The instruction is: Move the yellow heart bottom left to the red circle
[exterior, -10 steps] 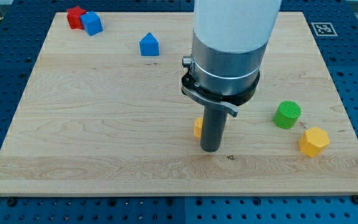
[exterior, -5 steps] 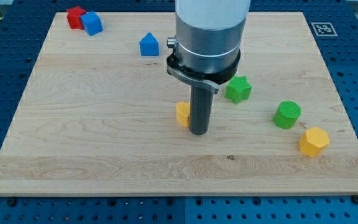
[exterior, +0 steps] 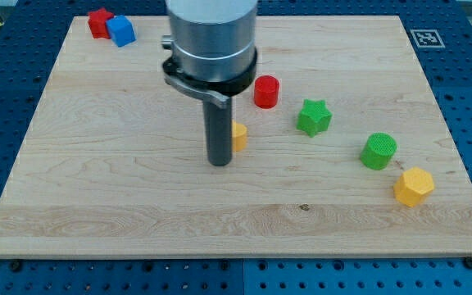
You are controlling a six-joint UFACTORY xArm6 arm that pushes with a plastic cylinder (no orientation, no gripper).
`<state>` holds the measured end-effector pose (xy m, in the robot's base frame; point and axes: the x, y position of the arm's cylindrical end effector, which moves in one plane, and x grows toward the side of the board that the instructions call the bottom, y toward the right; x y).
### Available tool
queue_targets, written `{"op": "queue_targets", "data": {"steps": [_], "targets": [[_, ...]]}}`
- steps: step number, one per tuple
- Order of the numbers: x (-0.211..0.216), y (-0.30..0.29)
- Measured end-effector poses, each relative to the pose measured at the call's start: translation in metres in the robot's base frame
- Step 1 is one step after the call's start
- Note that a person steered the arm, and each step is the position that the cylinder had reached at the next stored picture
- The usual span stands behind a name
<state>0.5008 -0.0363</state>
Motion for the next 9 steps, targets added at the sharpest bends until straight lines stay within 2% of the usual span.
{"op": "queue_targets", "data": {"steps": [1,2,3,4,5,7,9], "targets": [[-0.005,-0.019],[-0.02,-0.011],[-0.02,-0.01],[-0.001,-0.009],[0.002,0.017],[-0.021,0.016],[-0.015,0.019]]}}
